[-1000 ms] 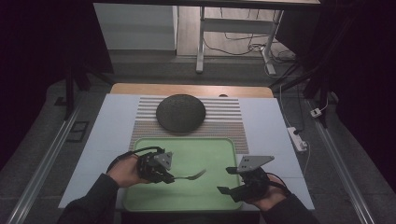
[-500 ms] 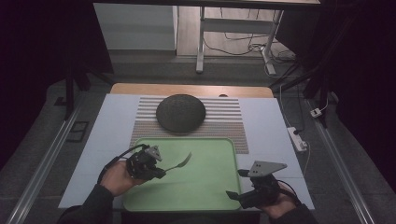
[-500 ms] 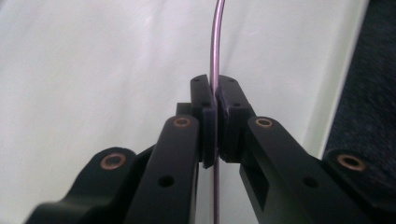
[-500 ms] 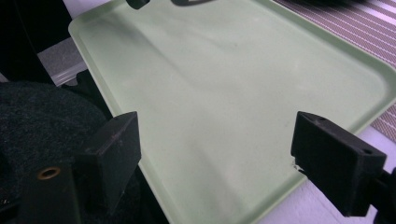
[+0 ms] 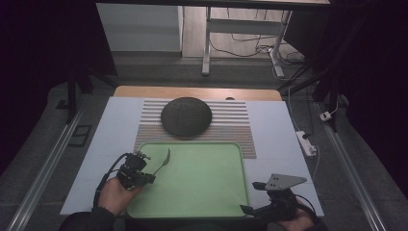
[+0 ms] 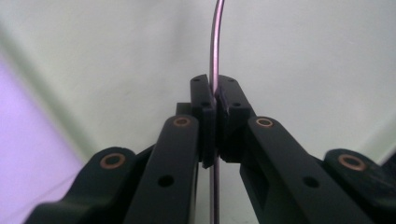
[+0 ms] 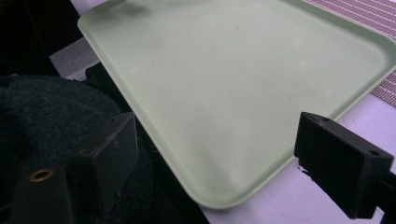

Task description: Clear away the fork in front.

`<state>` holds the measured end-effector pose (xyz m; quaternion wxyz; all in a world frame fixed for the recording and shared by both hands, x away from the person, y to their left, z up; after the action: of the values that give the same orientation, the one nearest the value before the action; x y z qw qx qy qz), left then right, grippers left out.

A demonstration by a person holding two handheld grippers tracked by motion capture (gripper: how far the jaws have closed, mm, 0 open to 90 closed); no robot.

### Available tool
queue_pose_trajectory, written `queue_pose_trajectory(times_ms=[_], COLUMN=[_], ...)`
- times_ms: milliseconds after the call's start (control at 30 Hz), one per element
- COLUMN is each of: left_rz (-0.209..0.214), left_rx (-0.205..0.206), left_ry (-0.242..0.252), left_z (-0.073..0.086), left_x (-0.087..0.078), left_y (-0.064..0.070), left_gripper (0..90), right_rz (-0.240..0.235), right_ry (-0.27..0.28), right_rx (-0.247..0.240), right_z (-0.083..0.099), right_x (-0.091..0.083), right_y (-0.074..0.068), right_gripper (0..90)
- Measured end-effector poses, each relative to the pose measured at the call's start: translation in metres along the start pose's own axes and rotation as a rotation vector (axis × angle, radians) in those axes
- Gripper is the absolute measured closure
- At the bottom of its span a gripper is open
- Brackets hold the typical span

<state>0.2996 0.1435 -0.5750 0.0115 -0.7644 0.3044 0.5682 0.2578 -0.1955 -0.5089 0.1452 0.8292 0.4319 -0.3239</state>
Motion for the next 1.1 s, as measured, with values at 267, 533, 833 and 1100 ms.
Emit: queue_pose_trajectory(times_ms=[267,533,833,1100], left_rz=[-0.052,-0.053,-0.043,-0.037], left_rx=[-0.082,-0.091,-0.06,-0.015], left_ry=[-0.022,-0.033,0.0,0.098], left_z=[0.006,0.008,0.004,-0.018], left_x=[0.007,0.011,0.006,-0.006], left_y=[-0.012,-0.017,-0.017,-0.022], left_gripper=[85.8,84.9,74.9,81.4], right_rz=[0.021,0.033,0.036,0.025], right_ry=[-0.011,-0.005,-0.026,-0.035], right_rx=[-0.004,0.041,0.058,0.056], right_z=[0.011,0.012,0.013,0.013], right_x=[-0.005,-0.007,-0.005,-0.004], right_y=[0.0,0.006,0.007,0.006], right_gripper=[10.9,5.7,2.8,2.8])
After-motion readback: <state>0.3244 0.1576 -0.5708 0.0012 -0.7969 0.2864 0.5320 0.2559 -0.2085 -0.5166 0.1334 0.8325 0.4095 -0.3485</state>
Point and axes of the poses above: each handheld gripper's, and its own axes: x roughly forward along the jaws, z roughly out of its underside, y roughly to its right, the point moved 9 cm from there along x, roughly forward along the jaws, and after that the axes turned 6 degrees about z, right-handed, at the moved point
